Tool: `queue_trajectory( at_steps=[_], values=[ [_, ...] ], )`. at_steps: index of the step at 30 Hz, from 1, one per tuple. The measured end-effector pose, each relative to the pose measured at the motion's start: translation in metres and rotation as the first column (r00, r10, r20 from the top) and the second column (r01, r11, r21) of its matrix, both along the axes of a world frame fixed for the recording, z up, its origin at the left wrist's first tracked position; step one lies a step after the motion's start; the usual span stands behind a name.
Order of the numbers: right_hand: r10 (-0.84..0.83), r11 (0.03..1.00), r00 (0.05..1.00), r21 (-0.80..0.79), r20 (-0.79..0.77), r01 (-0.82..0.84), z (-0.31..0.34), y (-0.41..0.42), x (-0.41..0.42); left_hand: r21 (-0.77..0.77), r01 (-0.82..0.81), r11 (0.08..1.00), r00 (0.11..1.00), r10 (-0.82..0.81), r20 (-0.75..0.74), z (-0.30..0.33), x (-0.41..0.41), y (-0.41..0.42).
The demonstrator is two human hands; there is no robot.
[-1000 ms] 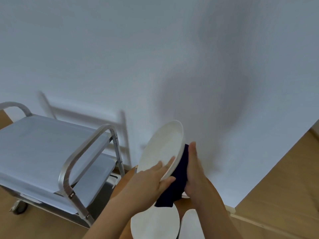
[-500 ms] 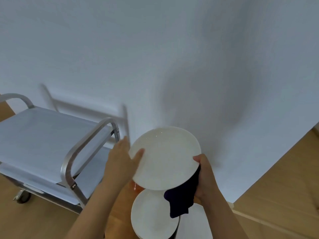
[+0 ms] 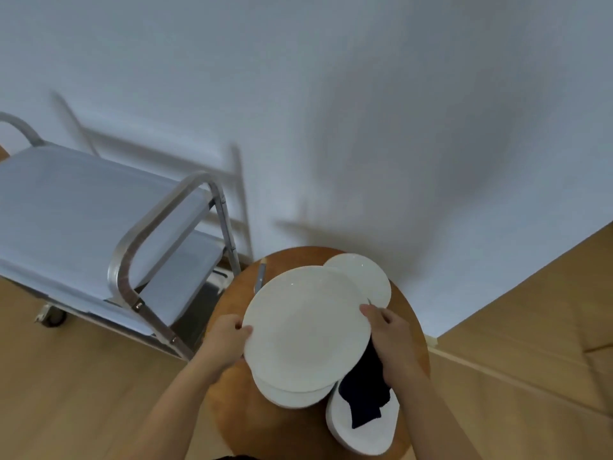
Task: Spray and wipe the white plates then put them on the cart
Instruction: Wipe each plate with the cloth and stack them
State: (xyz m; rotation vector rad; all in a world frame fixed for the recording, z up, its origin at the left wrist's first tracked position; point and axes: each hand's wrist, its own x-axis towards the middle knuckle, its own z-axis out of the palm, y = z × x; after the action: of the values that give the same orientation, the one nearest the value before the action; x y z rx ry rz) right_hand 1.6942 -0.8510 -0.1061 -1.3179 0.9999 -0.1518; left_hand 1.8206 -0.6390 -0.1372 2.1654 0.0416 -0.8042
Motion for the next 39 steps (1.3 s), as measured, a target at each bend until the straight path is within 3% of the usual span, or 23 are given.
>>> queue_trajectory(
  at_steps=[7, 25, 28, 31, 37, 39],
  values=[
    [-0.163, 0.984, 0.983, -0.085, -0.089, 0.156, -0.05, -0.011, -0.004, 0.108, -0.184, 0.977, 0.983, 0.184, 0.017, -0.072, -0.028, 0.002],
    [-0.241, 0.969, 0.933, -0.014, -0.267, 0.246, -0.113, -0.026, -0.005, 0.218, -0.271, 0.938, 0.951, 0.296, -0.092, -0.147, -0.042, -0.026],
    [-0.238, 0.969, 0.936, 0.003, -0.259, 0.247, -0.114, -0.035, -0.005, 0.323, -0.174, 0.93, 0.984, 0.181, 0.008, -0.151, -0.037, -0.027],
    [-0.229, 0.97, 0.937, 0.014, -0.264, 0.241, -0.117, -0.041, -0.003, 0.569, 0.001, 0.822, 0.998, -0.037, 0.052, -0.148, -0.027, -0.025],
    [-0.206, 0.972, 0.945, 0.058, -0.253, 0.228, -0.12, -0.049, 0.001, 0.77, 0.227, 0.596, 0.969, -0.216, -0.119, -0.139, -0.011, -0.042],
    [-0.207, 0.971, 0.946, 0.069, -0.249, 0.23, -0.121, -0.054, 0.002, 0.783, 0.245, 0.572, 0.961, -0.251, -0.118, -0.131, -0.002, -0.059]
  ],
)
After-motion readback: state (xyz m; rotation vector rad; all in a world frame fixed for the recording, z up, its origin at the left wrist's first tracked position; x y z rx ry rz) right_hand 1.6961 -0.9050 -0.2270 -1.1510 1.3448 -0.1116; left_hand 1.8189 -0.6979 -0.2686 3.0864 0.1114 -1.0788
